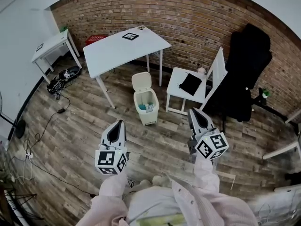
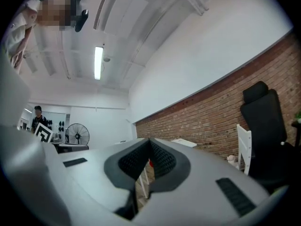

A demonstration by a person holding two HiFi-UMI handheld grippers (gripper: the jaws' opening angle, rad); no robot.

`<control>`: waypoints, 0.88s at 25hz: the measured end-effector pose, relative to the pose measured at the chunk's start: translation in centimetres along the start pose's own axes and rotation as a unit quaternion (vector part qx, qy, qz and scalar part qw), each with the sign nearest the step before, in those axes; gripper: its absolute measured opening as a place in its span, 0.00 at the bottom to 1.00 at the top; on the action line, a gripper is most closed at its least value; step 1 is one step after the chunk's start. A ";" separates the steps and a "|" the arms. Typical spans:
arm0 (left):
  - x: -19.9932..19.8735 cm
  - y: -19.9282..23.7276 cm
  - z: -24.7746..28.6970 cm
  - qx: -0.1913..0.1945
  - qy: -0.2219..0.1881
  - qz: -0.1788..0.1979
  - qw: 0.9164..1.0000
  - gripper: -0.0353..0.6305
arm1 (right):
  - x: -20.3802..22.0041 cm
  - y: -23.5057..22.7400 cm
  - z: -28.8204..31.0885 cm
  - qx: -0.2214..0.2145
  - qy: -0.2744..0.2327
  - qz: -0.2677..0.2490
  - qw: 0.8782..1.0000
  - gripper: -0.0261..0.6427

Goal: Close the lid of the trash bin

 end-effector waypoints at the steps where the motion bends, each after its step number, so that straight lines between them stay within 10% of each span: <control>1: 0.0 0.0 0.3 -0.001 0.000 -0.001 1.000 0.04 | 0.1 -0.2 0.3 -0.002 0.002 -0.001 1.000 0.04; 22: 2.0 1.2 4.0 -0.020 0.040 -0.020 0.999 0.04 | 3.5 -2.6 5.1 -0.009 0.045 0.011 0.999 0.22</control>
Point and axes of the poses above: the fingertips, and each gripper's own axes: z forward along the fingers, y to its left, x out of its underside, the point moved 3 cm from there along -z, backward along the fingers, and after that the axes turned 12 degrees about -z, right-handed, at the moved point
